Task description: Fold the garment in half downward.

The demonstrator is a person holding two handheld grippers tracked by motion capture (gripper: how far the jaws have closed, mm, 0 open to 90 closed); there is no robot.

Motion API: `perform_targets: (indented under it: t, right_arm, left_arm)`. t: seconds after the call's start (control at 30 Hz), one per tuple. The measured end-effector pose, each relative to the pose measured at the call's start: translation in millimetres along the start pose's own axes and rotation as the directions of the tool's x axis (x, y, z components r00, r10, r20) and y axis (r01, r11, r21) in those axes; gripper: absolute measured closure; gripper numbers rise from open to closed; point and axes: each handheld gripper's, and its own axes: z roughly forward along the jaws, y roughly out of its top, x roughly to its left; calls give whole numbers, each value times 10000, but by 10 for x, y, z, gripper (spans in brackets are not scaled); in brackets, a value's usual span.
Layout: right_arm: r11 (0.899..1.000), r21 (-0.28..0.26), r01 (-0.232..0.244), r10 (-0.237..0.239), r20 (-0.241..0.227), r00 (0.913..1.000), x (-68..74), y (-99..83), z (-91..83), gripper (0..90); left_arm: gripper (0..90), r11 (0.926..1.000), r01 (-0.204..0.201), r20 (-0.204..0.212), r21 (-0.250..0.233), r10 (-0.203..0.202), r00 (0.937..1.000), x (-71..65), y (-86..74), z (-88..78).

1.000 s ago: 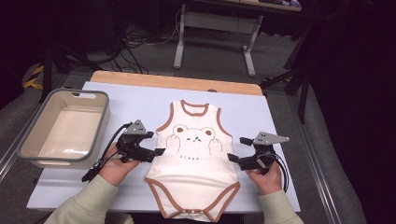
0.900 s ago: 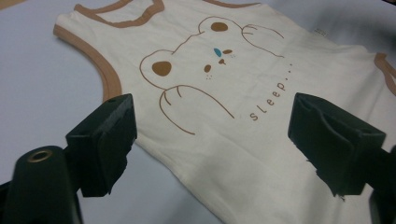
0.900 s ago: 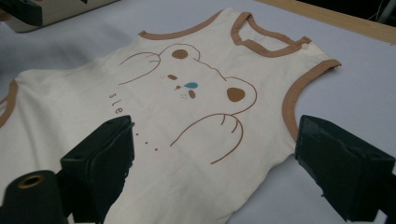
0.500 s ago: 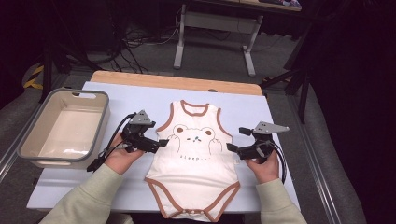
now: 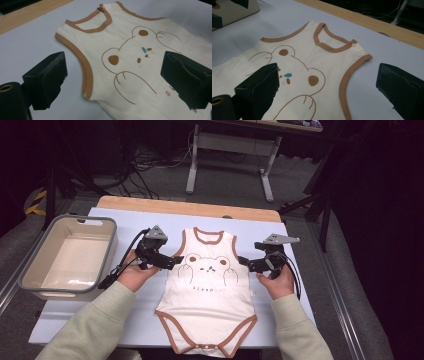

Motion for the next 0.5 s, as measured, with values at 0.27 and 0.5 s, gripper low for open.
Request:
perform_targets:
  t: [0.27,0.5]
  right_arm:
    - [10000,12,-87,87,-66,9999,-130,85,138,166]
    - [9994,131,-322,319,205,9993,-206,120,217,191]
  left_arm:
    - [85,9998,-112,-212,162,115,9997,72,109,106]
    - [94,9999,128,-415,58,-126,9991,134,178,185]
